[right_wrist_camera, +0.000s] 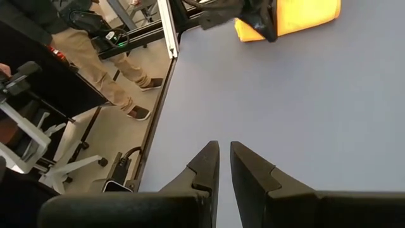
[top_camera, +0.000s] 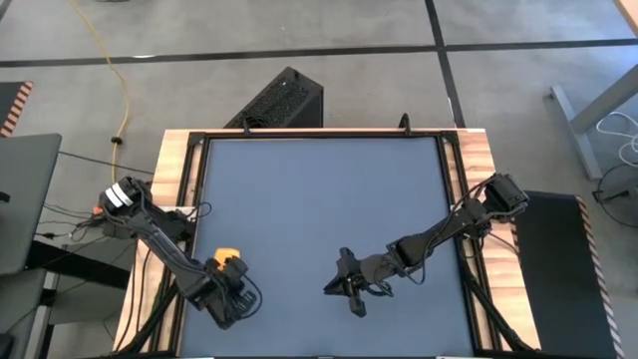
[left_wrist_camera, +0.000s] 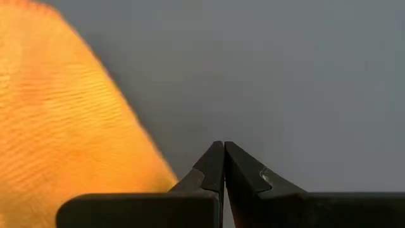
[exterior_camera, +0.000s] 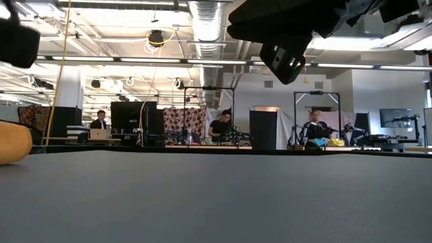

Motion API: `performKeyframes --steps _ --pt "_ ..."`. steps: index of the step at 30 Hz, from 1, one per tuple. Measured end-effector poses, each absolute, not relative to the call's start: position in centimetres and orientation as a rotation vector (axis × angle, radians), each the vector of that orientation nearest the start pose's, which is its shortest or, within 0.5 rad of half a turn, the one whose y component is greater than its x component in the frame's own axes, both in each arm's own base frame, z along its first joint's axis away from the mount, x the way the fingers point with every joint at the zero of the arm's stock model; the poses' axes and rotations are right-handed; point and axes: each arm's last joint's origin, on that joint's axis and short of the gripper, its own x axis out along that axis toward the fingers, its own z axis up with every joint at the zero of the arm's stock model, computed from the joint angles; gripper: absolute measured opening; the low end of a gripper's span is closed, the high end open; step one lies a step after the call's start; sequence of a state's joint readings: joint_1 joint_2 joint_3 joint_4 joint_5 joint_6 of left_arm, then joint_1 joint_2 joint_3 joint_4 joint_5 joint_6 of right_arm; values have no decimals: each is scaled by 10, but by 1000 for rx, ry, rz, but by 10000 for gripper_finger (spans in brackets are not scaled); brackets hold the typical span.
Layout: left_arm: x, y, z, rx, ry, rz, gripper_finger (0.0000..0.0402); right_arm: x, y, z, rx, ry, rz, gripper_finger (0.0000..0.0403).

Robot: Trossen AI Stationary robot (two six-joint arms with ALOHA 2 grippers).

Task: Roll towel
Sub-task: Roll the yellow microfiber towel, then return to Home Position

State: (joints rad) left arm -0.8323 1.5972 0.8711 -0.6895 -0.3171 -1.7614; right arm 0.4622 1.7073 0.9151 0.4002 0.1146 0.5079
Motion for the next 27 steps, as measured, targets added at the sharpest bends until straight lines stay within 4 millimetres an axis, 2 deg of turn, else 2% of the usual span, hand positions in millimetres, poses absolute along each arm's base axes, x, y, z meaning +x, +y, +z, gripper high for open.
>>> performKeyframes --steps 10,14,17,20,25,27 --pt "195 -182 173 -688 980 539 0 324 157 196 414 451 210 68" --pt "203 -176 187 -621 863 451 0 324 157 197 464 441 206 68" --pt "218 -173 204 -600 711 359 0 326 158 202 495 401 216 68" --pt "241 -165 217 -575 591 255 0 331 154 208 510 359 216 68" --pt "277 -135 234 -504 484 77 0 345 138 223 477 294 189 68" --pt "282 -121 246 -446 438 21 0 348 128 230 397 268 212 67"
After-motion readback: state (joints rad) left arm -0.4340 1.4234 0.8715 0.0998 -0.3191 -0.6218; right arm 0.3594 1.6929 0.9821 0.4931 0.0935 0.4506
